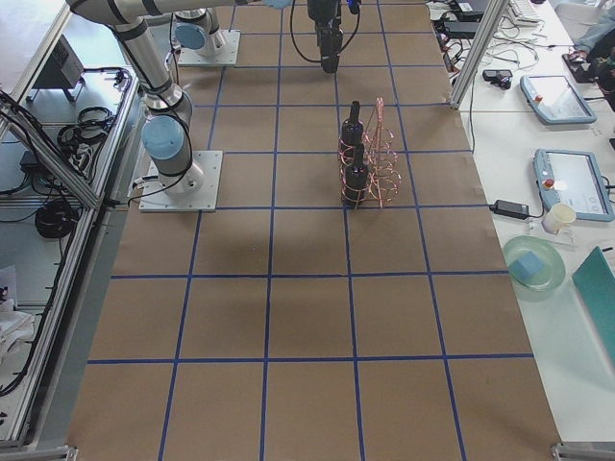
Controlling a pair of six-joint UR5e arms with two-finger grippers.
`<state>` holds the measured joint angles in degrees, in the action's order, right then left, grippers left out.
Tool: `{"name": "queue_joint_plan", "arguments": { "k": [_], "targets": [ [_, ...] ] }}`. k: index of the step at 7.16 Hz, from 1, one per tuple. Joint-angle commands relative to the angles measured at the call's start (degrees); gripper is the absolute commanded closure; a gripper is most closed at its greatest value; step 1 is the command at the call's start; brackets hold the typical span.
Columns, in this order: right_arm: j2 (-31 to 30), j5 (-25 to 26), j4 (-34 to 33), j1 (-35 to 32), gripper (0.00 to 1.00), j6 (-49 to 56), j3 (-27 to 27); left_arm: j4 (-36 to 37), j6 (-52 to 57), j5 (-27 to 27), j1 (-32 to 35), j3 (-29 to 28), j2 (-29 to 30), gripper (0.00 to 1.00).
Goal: Place wine into wine basket
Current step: 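Stand the bottle upright on the table, open the left gripper, raise it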
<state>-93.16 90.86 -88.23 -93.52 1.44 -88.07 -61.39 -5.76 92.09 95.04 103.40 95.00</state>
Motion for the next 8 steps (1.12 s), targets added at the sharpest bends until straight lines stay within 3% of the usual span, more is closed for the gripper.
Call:
{"name": "queue_joint_plan", "arguments": {
  "k": [1, 2, 3, 4, 5, 8],
  "targets": [
    [0.00, -0.07, 0.08, 0.00, 0.00, -0.04, 0.00, -0.05, -0.04, -0.33, -0.03, 0.22, 0.01, 0.99],
    [0.00, 0.02, -0.01, 0.00, 0.00, -0.04, 0.00, -0.22, -0.04, -0.41, -0.03, 0.22, 0.01, 0.59],
    [0.00, 0.02, 0.08, 0.00, 0.00, -0.04, 0.00, -0.40, -0.39, -0.42, 0.06, 0.22, 0.01, 0.11],
    [0.00, -0.07, -0.01, 0.00, 0.00, -0.04, -0.09, -2.92, -0.40, -0.33, 0.06, -0.56, -0.33, 0.00],
    [0.00, -0.07, 0.08, 0.00, 0.00, 0.05, 0.00, -6.25, -0.48, -0.94, 0.06, -2.83, -0.60, 0.00],
    [0.00, 0.02, 0.08, 0.00, 0.00, -0.04, 0.00, -23.99, 0.04, -0.59, -3.08, -19.94, 0.01, 0.00]
  ]
}}
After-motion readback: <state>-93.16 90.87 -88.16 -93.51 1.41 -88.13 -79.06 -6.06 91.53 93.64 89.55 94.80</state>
